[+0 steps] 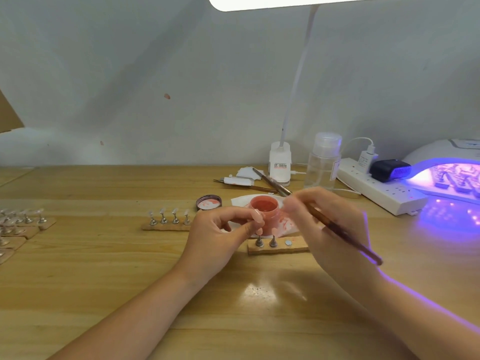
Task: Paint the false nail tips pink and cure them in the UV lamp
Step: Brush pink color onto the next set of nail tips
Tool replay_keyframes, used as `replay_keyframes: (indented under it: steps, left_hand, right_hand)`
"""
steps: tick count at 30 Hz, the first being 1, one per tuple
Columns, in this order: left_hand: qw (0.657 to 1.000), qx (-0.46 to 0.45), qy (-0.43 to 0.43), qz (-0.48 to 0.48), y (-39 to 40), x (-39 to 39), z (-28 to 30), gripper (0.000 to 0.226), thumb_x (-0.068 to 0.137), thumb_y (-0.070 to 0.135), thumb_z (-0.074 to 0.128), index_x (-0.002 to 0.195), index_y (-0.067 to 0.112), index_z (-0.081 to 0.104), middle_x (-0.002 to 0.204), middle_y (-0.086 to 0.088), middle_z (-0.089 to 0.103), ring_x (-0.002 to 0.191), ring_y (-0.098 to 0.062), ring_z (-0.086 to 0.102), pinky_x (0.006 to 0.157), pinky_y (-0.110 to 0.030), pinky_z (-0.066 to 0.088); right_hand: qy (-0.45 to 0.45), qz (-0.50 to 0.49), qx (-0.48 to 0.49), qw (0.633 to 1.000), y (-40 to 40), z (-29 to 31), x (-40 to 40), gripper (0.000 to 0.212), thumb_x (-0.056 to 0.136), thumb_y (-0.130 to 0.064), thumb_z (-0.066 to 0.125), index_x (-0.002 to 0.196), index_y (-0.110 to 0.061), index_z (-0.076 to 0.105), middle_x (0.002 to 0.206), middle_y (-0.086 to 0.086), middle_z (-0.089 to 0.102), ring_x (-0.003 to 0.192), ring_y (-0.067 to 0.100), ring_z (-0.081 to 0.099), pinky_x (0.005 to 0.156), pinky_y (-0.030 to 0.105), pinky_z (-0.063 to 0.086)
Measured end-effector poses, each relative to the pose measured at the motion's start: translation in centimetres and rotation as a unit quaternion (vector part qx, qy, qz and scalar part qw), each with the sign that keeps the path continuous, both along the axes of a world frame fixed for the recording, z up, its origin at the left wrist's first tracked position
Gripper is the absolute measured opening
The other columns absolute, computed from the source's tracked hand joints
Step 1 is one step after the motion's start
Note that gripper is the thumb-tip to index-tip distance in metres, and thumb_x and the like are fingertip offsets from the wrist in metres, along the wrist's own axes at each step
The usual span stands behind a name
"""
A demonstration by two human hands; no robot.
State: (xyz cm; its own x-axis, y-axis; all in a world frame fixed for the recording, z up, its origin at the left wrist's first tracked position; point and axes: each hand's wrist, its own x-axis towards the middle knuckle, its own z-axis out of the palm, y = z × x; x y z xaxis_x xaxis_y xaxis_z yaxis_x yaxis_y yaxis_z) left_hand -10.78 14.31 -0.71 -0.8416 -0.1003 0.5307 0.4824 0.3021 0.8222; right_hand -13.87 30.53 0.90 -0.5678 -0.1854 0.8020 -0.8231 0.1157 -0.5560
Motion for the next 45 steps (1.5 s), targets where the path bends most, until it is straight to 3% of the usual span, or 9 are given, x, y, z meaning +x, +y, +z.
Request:
replay_keyframes:
  steps: [3, 5, 12, 16, 22, 25, 31, 36, 45]
  left_hand:
    - [0.999, -0.027, 0.017, -0.023, 0.1, -0.1, 0.0, 0.011, 0.068, 0.021, 0.069, 0.069, 0.032, 0.069, 0.074, 0.011, 0.071, 0.071, 0.000, 0.063, 0.061, -0.007, 0.040]
    - [0.999, -0.037, 0.023, -0.024, 0.1, -0.1, -0.1, 0.011, 0.068, 0.017, 0.070, 0.067, 0.028, 0.069, 0.076, 0.005, 0.069, 0.077, 0.001, 0.062, 0.069, -0.008, 0.042]
    - [0.999, -0.034, 0.000, -0.030, 0.1, -0.1, -0.2, 0.021, 0.070, 0.002, 0.071, 0.072, 0.023, 0.072, 0.076, 0.004, 0.067, 0.074, 0.001, 0.061, 0.071, -0.011, 0.045]
    - [0.999, -0.033, -0.016, -0.041, 0.1, 0.0, -0.3, 0.013, 0.072, 0.002, 0.071, 0.080, 0.010, 0.075, 0.082, -0.002, 0.071, 0.079, -0.005, 0.064, 0.069, -0.011, 0.047]
    - [0.999, -0.051, -0.008, -0.017, 0.3, 0.3, 0.1, 0.011, 0.067, 0.033, 0.070, 0.077, 0.038, 0.070, 0.076, 0.015, 0.069, 0.066, 0.003, 0.060, 0.063, -0.007, 0.044]
    - [0.997, -0.076, -0.017, 0.029, 0.3, 0.2, -0.1, 0.024, 0.059, 0.044, 0.072, 0.078, 0.032, 0.065, 0.079, 0.018, 0.064, 0.068, 0.004, 0.052, 0.065, -0.005, 0.039]
    - [0.986, -0.134, -0.070, 0.075, 0.2, -0.3, -0.8, 0.037, 0.059, 0.035, 0.081, 0.081, 0.030, 0.051, 0.077, 0.019, 0.056, 0.074, 0.004, 0.049, 0.064, -0.002, 0.034]
    - [0.982, -0.153, -0.096, 0.063, 0.1, -0.6, -1.2, 0.045, 0.053, 0.037, 0.084, 0.081, 0.030, 0.049, 0.074, 0.018, 0.058, 0.073, 0.006, 0.054, 0.066, -0.006, 0.042]
    - [0.974, -0.177, -0.131, 0.052, -0.1, -0.8, -1.4, 0.043, 0.056, 0.039, 0.081, 0.085, 0.028, 0.051, 0.080, 0.015, 0.065, 0.082, -0.010, 0.060, 0.083, -0.037, 0.050]
  right_hand:
    - [-0.003, 0.019, 0.074, 0.997, -0.1, -0.5, -0.5, 0.029, 0.072, -0.027, 0.074, 0.098, -0.022, 0.062, 0.095, -0.014, 0.068, 0.093, 0.002, 0.064, 0.081, 0.023, 0.050]
    - [-0.021, 0.046, 0.095, 0.994, -0.1, -1.0, -0.9, 0.038, 0.068, -0.019, 0.078, 0.102, -0.018, 0.060, 0.102, -0.008, 0.068, 0.099, 0.007, 0.063, 0.086, 0.031, 0.051]
    - [-0.007, 0.035, 0.120, 0.992, -0.5, -1.5, -1.4, 0.032, 0.069, -0.023, 0.077, 0.096, -0.030, 0.059, 0.097, -0.029, 0.061, 0.093, -0.006, 0.059, 0.082, 0.007, 0.040]
    - [0.004, 0.031, 0.128, 0.991, -0.5, -1.4, -1.3, 0.028, 0.072, -0.026, 0.076, 0.092, -0.034, 0.058, 0.095, -0.032, 0.060, 0.092, -0.008, 0.058, 0.081, 0.007, 0.040]
    - [-0.001, 0.045, 0.079, 0.996, -0.2, -1.0, -0.6, 0.019, 0.076, -0.019, 0.072, 0.091, -0.011, 0.063, 0.091, -0.022, 0.063, 0.084, -0.003, 0.063, 0.077, 0.012, 0.048]
    - [-0.033, 0.031, 0.064, 0.997, 0.8, -0.2, -1.2, 0.021, 0.075, -0.011, 0.075, 0.090, -0.012, 0.061, 0.085, -0.018, 0.065, 0.085, -0.002, 0.063, 0.076, 0.013, 0.048]
    - [-0.053, -0.021, 0.096, 0.994, 3.1, -1.1, -2.0, 0.026, 0.072, -0.024, 0.070, 0.095, -0.016, 0.060, 0.088, -0.018, 0.064, 0.090, -0.002, 0.062, 0.081, 0.023, 0.051]
    - [-0.061, -0.006, 0.141, 0.988, 3.1, -2.2, -2.5, 0.022, 0.073, -0.025, 0.072, 0.092, -0.017, 0.064, 0.089, -0.016, 0.064, 0.090, -0.002, 0.060, 0.080, 0.012, 0.046]
    - [-0.064, -0.005, 0.196, 0.978, 3.0, -2.2, -2.5, 0.021, 0.073, -0.015, 0.077, 0.090, -0.019, 0.066, 0.089, -0.015, 0.065, 0.089, 0.004, 0.061, 0.080, 0.033, 0.051]
